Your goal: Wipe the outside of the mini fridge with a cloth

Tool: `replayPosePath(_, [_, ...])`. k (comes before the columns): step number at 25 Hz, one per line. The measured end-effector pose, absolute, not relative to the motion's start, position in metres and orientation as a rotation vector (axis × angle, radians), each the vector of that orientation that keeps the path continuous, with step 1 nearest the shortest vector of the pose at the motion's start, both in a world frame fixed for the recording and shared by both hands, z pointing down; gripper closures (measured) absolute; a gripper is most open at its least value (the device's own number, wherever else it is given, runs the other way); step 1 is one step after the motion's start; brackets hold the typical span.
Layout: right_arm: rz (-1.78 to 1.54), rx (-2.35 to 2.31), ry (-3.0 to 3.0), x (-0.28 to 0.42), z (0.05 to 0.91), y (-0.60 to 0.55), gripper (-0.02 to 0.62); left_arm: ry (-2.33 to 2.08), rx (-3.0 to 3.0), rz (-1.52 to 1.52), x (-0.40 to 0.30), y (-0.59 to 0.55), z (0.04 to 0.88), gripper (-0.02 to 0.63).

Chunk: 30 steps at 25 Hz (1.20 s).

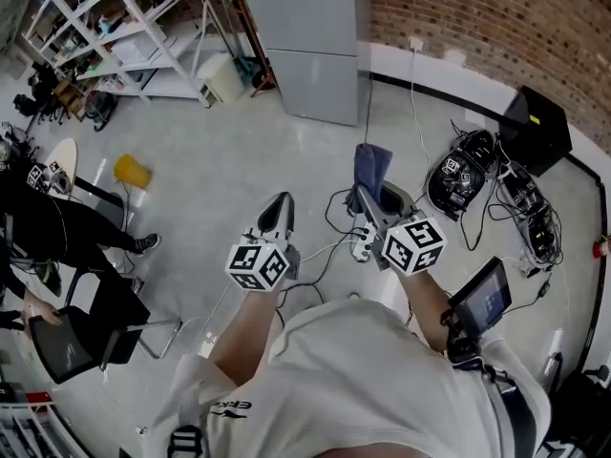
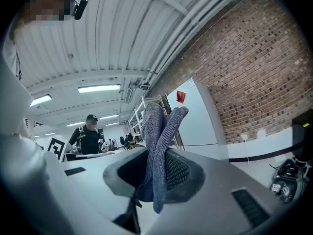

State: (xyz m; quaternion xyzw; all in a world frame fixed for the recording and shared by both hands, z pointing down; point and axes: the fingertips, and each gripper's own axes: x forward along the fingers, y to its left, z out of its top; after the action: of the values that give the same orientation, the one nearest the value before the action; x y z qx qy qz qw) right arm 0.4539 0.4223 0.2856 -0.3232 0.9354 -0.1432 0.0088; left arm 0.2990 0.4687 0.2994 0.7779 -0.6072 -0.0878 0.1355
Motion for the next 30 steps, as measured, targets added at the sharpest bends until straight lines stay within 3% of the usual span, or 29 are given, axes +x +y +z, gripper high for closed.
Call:
replayPosePath(16, [-0.445, -0.972, 2.937, 0.43, 0.289, 0.331, 0.515, -1.762, 2.266, -0.271, 0.282, 0.382, 0.299, 0.601])
replayPosePath(30, [-0.331, -1.125, 2.897, 0.272, 0.253, 0.18, 0.515, -1.643, 2.386, -0.364, 0.123, 0.22, 0.267, 0.601])
